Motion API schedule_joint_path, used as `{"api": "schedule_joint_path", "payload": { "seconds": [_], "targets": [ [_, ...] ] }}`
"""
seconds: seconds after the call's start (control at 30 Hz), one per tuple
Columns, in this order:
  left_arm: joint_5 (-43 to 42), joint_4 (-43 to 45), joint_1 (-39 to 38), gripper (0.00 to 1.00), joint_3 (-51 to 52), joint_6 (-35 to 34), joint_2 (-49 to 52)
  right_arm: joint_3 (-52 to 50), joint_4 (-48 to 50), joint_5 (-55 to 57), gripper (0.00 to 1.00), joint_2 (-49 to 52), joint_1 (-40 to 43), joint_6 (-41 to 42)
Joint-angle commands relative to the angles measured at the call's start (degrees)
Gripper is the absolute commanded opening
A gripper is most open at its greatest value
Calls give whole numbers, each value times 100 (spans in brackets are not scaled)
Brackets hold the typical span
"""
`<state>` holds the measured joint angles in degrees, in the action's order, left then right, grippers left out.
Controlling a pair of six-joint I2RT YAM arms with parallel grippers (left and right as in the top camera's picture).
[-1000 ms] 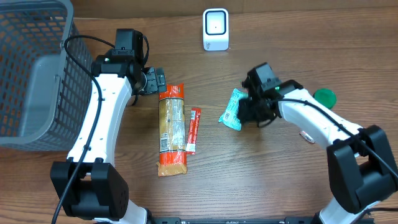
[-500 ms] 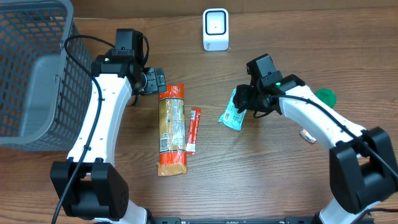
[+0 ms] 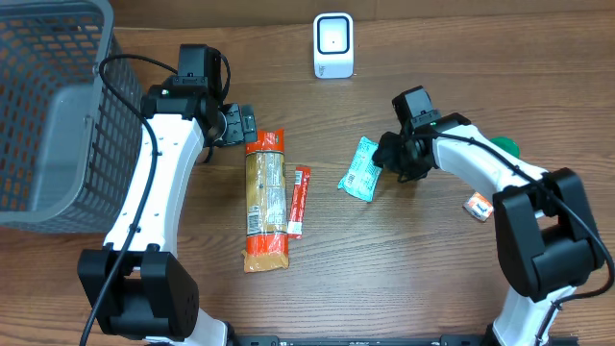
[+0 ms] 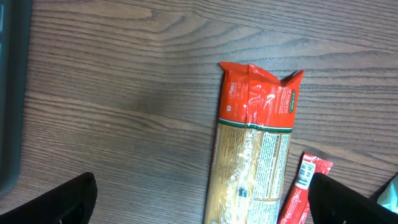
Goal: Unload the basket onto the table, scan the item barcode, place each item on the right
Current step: 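Lift the mint-green packet and carry it toward the white scanner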
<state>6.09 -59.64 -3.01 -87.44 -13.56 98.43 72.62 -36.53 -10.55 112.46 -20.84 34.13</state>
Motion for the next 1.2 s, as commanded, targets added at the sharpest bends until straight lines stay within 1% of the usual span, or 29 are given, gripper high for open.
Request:
{"api": "schedule_joint_path", "payload": {
  "seconds": [0.0, 0.33, 0.53, 0.57, 0.6, 0.63, 0.7, 0.73, 0.83, 0.93, 1.17],
  "targets": [
    [44, -2, -2, 100, -87, 26, -70, -35, 50, -140, 54, 39, -9, 59],
    [44, -2, -2, 100, -87, 26, -70, -35, 243, -155, 54, 81, -9, 66],
    [44, -2, -2, 100, -87, 26, -70, -35, 247, -157, 53, 433, -37, 177],
    [44, -2, -2, 100, -87, 26, -70, -35, 262, -173, 52, 479, -46, 195],
    [44, -2, -2, 100, -87, 26, -70, -35, 282, -210, 49, 507, -46, 190],
    [44, -2, -2, 100, -87, 26, -70, -35, 284, -221, 40, 511, -46, 188],
    [44, -2, -2, 100, -87, 26, -70, -33, 282, -240, 7, 496, -39, 181],
    [44, -2, -2, 100, -87, 26, -70, -33, 282, -247, 4, 479, -31, 144],
    [44, -2, -2, 100, -87, 26, -70, -31, 275, -240, 4, 315, -28, -63],
    [44, -2, -2, 100, -87, 26, -70, -28, 271, -243, 4, -44, -28, -492],
    [44, -2, -2, 100, -87, 26, -70, -28, 79, -260, 4, -1473, -31, -1519]
  ]
}}
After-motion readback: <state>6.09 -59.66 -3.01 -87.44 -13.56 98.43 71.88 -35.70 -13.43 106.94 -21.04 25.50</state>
